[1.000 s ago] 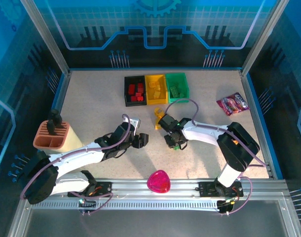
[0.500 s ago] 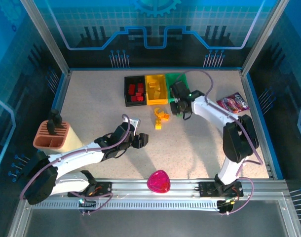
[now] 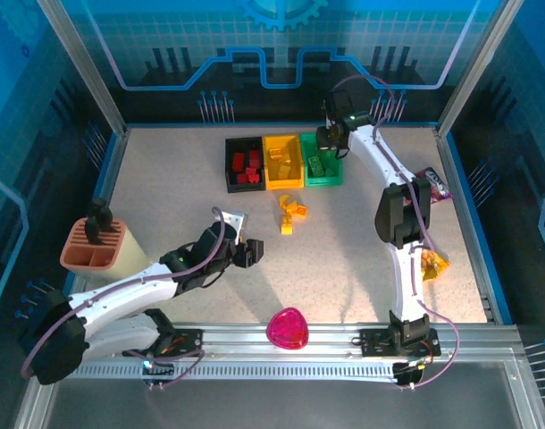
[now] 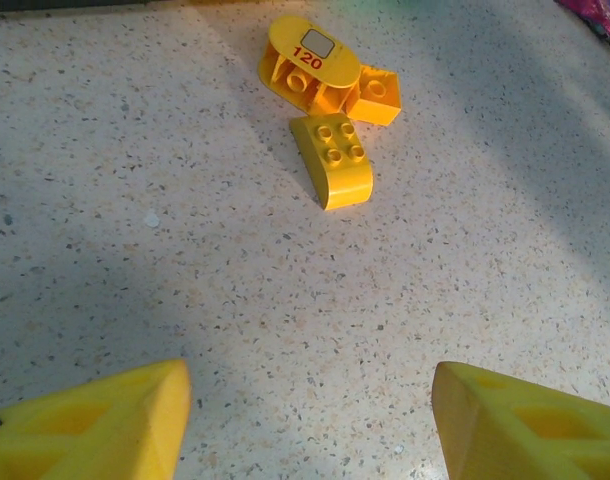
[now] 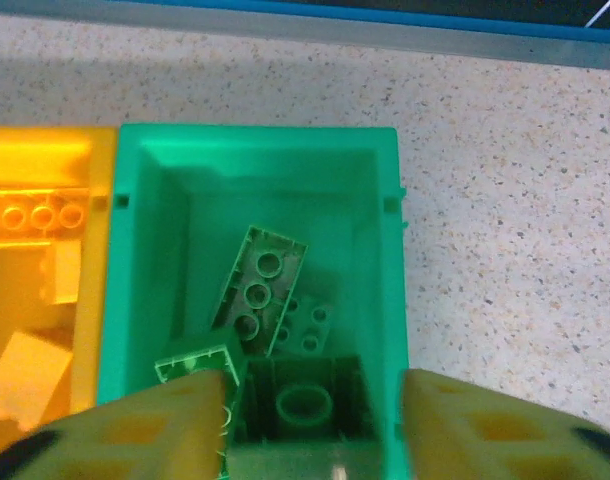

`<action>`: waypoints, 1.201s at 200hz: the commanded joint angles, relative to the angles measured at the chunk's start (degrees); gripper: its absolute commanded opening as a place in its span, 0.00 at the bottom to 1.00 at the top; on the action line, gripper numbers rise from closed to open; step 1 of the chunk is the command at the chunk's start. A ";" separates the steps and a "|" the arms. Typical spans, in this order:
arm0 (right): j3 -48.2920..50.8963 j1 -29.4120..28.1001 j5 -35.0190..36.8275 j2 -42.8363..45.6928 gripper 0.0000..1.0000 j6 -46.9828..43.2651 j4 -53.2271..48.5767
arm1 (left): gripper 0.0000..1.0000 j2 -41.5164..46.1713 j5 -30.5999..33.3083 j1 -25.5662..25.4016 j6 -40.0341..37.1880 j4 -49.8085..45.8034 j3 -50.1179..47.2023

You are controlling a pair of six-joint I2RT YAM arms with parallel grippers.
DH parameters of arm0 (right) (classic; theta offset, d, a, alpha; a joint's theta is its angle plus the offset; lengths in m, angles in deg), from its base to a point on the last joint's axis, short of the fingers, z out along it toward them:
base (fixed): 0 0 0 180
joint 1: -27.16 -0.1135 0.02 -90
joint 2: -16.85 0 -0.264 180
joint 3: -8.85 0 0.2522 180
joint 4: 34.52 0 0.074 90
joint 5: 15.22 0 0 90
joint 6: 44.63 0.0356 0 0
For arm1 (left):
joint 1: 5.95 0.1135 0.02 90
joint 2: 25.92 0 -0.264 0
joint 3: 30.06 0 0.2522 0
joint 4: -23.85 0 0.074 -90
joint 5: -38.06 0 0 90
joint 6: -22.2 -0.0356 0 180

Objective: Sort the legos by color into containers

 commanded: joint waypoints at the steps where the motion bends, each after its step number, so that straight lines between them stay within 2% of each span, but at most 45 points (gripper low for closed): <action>1: -6.90 0.14 1.91 -4.51 0.83 -0.43 -9.47 | 0.66 1.65 1.85 -0.43 -0.62 -2.79 0.35; 11: -4.00 -0.73 3.09 -2.30 0.85 -0.25 -8.39 | 0.66 1.75 1.98 -0.41 -0.54 -3.19 0.48; 47: 18.44 -3.19 1.32 13.25 0.89 1.40 5.02 | 0.68 -0.29 0.84 -0.47 -0.12 -1.63 1.15; 64: 26.53 -3.88 0.43 18.91 0.89 2.54 8.40 | 0.73 -2.66 -0.20 -0.42 0.39 -0.50 2.19; 120: 49.45 -7.18 -2.51 34.26 0.89 3.56 18.57 | 0.73 -12.53 -3.07 -0.43 1.42 2.65 7.15; 165: 60.84 -7.26 -3.50 42.77 0.90 5.43 21.92 | 0.72 -22.99 -4.80 -0.45 0.13 2.34 14.58; 203: 65.72 -7.28 -4.84 45.71 0.90 6.84 22.80 | 0.71 -35.59 -5.33 -0.45 -1.07 -6.26 27.07; 240: 70.16 -6.80 -5.07 48.09 0.90 7.87 23.80 | 0.70 -44.48 -2.54 -0.37 0.33 -12.36 35.34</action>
